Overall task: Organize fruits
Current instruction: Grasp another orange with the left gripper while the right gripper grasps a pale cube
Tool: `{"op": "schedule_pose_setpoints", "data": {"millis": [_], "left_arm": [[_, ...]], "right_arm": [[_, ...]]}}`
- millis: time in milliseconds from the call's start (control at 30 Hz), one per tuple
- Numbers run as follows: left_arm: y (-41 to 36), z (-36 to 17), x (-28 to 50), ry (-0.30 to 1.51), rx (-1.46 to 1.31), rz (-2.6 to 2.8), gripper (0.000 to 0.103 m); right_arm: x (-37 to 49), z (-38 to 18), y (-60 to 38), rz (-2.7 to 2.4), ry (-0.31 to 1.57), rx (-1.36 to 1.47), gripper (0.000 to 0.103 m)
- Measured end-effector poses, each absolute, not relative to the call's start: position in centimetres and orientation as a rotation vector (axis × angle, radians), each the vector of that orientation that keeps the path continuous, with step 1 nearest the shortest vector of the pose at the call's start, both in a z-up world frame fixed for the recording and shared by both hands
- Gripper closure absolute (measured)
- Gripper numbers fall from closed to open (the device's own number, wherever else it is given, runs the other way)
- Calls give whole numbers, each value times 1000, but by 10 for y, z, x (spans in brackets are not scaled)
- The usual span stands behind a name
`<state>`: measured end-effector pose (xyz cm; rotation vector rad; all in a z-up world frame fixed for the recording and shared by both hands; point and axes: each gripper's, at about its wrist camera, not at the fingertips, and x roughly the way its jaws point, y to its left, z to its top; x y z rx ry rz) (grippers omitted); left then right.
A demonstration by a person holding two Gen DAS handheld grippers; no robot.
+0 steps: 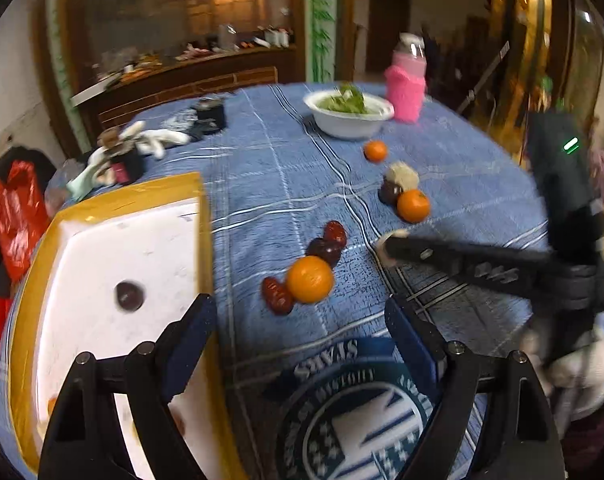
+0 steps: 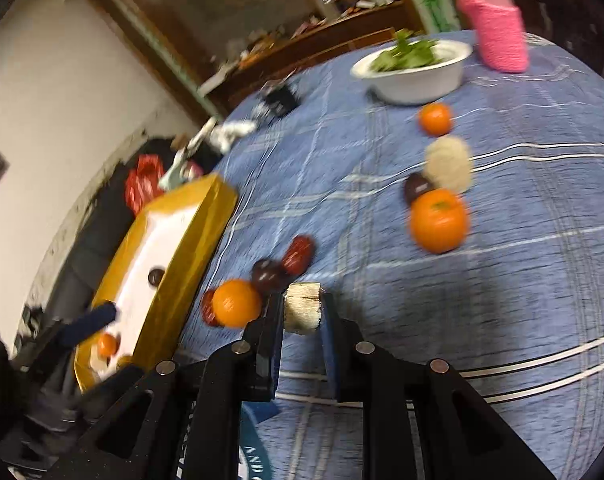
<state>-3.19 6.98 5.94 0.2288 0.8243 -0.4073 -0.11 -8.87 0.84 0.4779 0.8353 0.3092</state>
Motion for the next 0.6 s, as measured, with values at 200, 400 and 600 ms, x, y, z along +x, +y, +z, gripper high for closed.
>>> {"op": "schedule_pose_setpoints", "data": {"millis": [200,400,600], "left_arm": [[40,39,-5,886,343,-432,26],[30,16,6,986,446,-368,56],[51,34,-3,937,292,-361,57]], "right_arm": [[0,10,-103,290,820,535,83],[-1,14,-102,310,812,516,83],[-4,13,-104,294,807,512,83]]}}
